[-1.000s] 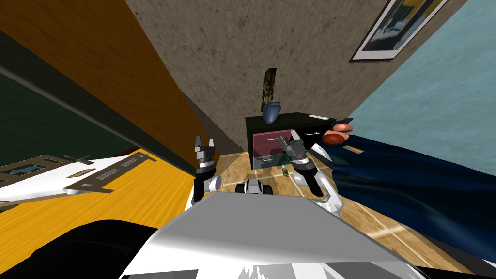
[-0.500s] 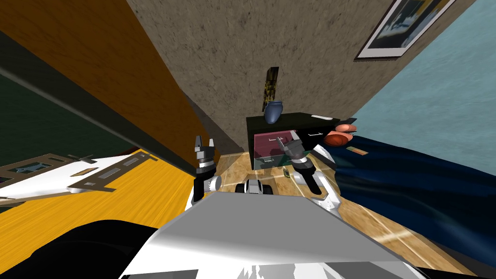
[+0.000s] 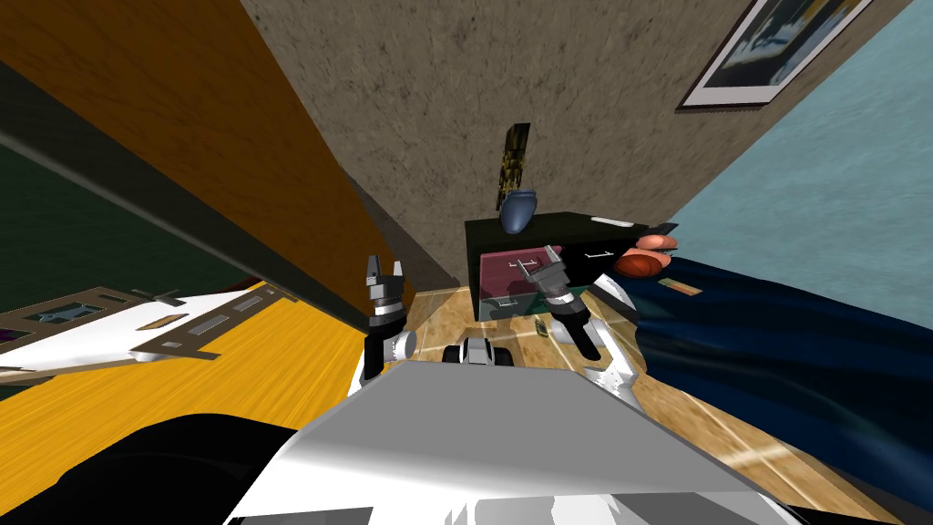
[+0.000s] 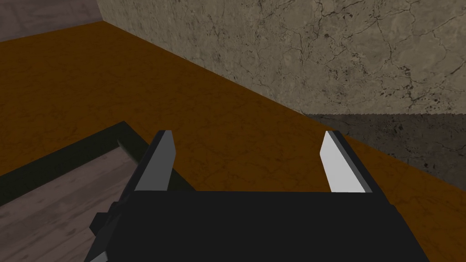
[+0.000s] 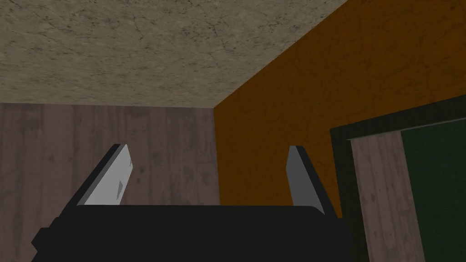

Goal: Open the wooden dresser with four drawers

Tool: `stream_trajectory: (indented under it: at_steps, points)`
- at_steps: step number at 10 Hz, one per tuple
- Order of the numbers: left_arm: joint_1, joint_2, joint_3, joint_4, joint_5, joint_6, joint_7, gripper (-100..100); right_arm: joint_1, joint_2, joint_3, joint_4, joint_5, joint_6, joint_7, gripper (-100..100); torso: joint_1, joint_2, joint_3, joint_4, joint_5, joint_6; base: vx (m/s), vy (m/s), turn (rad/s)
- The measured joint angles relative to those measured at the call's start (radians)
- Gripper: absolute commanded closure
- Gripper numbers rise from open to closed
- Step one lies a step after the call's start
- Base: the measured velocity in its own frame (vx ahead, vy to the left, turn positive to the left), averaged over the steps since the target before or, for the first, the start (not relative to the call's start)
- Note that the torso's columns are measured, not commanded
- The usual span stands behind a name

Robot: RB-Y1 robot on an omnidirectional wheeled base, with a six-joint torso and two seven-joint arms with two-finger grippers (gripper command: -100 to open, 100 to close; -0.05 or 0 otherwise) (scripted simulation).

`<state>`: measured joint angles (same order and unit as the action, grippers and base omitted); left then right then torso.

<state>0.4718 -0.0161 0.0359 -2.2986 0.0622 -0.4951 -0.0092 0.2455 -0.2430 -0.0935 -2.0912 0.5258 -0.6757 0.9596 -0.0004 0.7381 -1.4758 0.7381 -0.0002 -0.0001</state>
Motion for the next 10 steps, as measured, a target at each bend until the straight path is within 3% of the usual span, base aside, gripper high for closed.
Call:
stream_trajectory:
  at_steps: [7,10]
  points:
    - [0.0,0.0,0.0,0.0,0.0,0.0,0.0,0,-0.021,-0.001,-0.021,0.054,0.072,-0.004,0.185,-100,0.0,0.001,0.0,0.0,0.0,0.0,0.028,0.01,0.012]
    - [0.0,0.0,0.0,0.0,0.0,0.0,0.0,0,-0.035,0.002,-0.035,0.097,0.115,-0.006,0.273,-100,0.001,-0.001,-0.001,0.0,0.0,0.0,0.035,0.009,0.011]
